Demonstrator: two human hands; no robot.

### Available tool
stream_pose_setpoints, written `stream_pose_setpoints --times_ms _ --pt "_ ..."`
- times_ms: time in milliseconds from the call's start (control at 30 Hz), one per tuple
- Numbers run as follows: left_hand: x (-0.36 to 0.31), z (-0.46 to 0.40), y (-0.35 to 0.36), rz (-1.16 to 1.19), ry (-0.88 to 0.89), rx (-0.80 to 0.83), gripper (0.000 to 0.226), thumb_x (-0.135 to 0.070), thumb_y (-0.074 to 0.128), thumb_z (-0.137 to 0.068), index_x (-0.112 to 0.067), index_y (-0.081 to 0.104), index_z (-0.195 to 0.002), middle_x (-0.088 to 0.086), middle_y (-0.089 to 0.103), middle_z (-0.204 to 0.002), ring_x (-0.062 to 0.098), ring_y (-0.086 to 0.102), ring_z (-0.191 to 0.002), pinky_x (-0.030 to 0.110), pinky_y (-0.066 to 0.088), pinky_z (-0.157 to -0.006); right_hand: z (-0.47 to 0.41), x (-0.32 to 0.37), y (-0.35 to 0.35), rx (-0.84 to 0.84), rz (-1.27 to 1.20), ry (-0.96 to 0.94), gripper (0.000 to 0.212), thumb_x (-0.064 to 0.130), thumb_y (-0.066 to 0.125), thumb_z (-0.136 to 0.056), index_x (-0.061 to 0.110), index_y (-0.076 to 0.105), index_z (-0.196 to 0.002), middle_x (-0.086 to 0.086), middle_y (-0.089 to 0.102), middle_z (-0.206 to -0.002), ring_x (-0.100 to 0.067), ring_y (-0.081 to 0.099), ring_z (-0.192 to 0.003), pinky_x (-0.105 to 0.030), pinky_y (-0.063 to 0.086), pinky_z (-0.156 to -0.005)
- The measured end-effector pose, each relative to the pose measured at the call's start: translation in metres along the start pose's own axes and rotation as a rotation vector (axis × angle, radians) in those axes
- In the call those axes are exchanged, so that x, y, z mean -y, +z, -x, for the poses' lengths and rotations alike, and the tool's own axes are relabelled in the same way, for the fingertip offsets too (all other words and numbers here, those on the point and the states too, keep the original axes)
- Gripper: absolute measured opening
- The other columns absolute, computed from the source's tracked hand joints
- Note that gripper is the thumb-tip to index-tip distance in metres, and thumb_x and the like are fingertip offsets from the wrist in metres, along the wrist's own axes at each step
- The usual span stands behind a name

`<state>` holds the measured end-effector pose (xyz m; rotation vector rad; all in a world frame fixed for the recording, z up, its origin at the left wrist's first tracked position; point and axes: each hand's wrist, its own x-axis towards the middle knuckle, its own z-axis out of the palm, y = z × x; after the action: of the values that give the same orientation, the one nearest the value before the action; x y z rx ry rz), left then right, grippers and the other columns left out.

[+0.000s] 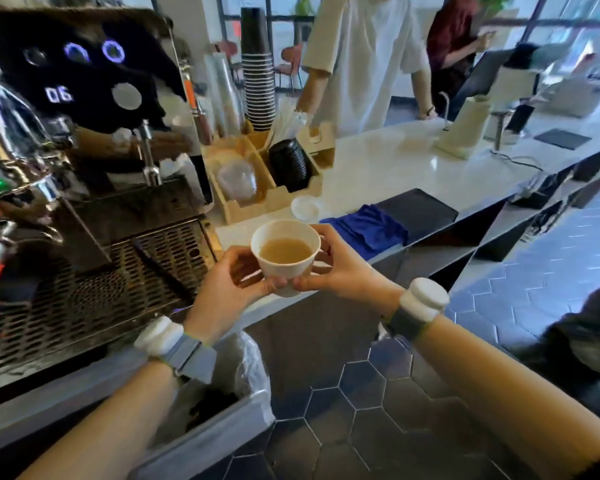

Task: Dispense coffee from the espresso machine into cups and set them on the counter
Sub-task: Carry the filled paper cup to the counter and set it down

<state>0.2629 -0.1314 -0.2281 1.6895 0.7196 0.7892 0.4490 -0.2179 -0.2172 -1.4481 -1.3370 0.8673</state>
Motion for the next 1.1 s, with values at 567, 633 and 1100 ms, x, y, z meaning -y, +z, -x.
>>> stream_pose_setpoints --times_ms 567,633,1100 --pt "-0.014 -0.140 0.168 -0.037 0.112 0.174 0.075 -0.046 0.081 -0.054 -0.021 0.052 -0.118 -0.018 0.064 -0.108 -0.008 0.062 -0.097 0.008 0.049 -0.072 -0.002 -0.057 -0.189 -0.182 -0.061 0.052 0.071 0.007 0.078 -0.074 0.026 0.037 -0.128 0.001 0.050 -0.129 -0.018 0.055 -0.117 -0.041 0.050 -0.096" --pt "-0.010 -0.166 0.181 -0.023 0.096 0.196 0.085 -0.048 0.082 -0.051 -0.018 0.051 -0.124 -0.013 0.064 -0.113 -0.002 0.062 -0.101 0.013 0.051 -0.076 -0.015 -0.067 -0.209 -0.191 -0.069 0.064 0.072 0.006 0.078 -0.074 0.024 0.037 -0.130 -0.002 0.049 -0.131 -0.021 0.055 -0.118 -0.042 0.049 -0.097" --pt "0.003 -0.344 0.244 -0.022 0.125 0.268 0.079 -0.031 0.083 -0.059 -0.026 0.047 -0.129 -0.014 0.061 -0.118 -0.003 0.060 -0.104 0.013 0.050 -0.078 -0.146 -0.114 -0.333 -0.166 -0.025 0.078 0.072 0.001 0.073 -0.077 0.018 0.032 -0.133 -0.006 0.043 -0.134 -0.020 0.050 -0.120 -0.025 0.049 -0.094"
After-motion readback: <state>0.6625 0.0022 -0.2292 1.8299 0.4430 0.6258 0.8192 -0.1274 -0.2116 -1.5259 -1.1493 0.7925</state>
